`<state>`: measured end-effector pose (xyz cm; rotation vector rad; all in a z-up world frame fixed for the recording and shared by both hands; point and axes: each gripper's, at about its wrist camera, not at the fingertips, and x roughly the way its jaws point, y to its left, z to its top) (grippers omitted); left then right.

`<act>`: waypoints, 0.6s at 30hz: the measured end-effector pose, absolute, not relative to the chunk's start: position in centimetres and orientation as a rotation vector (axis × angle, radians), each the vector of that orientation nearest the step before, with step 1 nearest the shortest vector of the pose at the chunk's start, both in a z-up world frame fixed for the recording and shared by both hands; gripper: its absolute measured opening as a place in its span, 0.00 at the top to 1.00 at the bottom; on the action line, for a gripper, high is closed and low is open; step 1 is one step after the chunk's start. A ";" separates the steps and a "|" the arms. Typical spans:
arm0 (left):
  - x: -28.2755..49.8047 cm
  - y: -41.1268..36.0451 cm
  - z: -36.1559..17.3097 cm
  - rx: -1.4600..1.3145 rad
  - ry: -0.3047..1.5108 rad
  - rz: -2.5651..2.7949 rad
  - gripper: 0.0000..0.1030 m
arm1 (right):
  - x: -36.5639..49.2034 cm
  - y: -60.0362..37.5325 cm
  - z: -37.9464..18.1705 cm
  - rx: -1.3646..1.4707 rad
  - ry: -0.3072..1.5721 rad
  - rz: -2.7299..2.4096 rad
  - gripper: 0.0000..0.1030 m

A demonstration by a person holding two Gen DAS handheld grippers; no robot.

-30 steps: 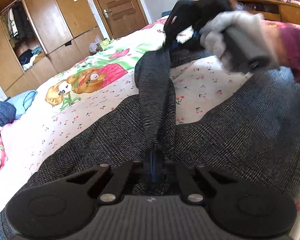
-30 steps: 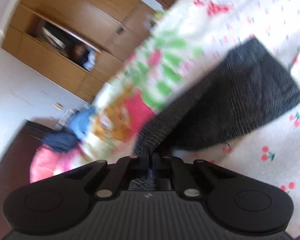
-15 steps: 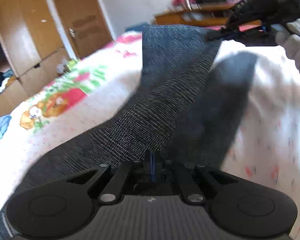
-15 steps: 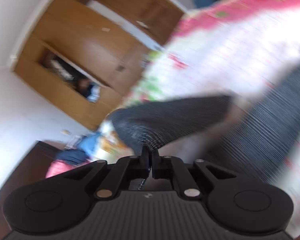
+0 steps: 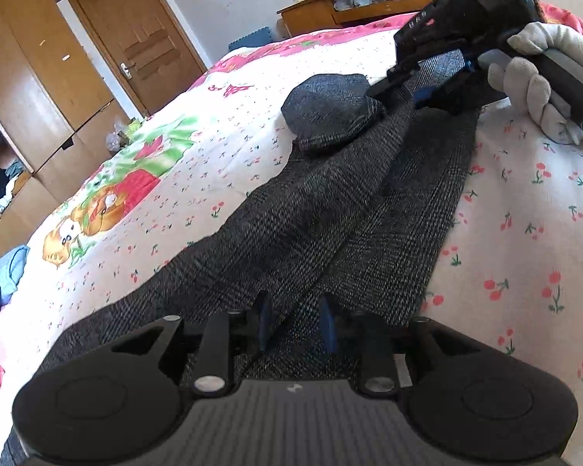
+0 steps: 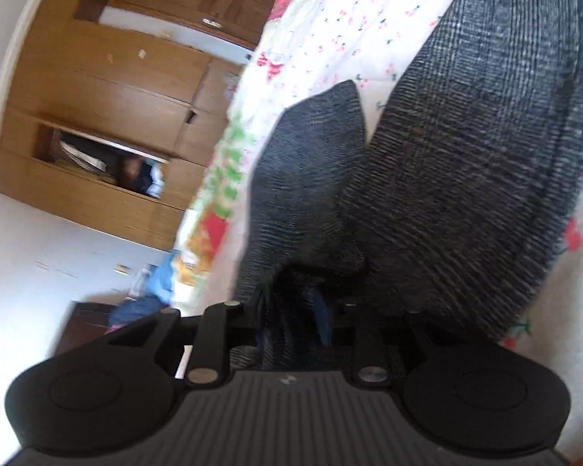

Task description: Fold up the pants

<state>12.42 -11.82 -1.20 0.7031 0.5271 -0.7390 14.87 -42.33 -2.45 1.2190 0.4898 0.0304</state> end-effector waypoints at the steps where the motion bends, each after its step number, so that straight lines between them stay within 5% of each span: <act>1: 12.4 -11.9 -1.2 0.702 0.524 -0.742 0.58 | 15.0 -42.5 -2.6 1.244 0.470 0.053 0.70; 3: 12.5 -12.1 -1.2 0.700 0.524 -0.746 0.58 | 15.5 -43.0 -2.9 1.283 0.457 0.094 0.57; 18: 12.4 -12.7 -1.0 0.659 0.513 -0.760 0.53 | 17.4 -45.3 -1.3 1.164 0.439 -0.170 0.57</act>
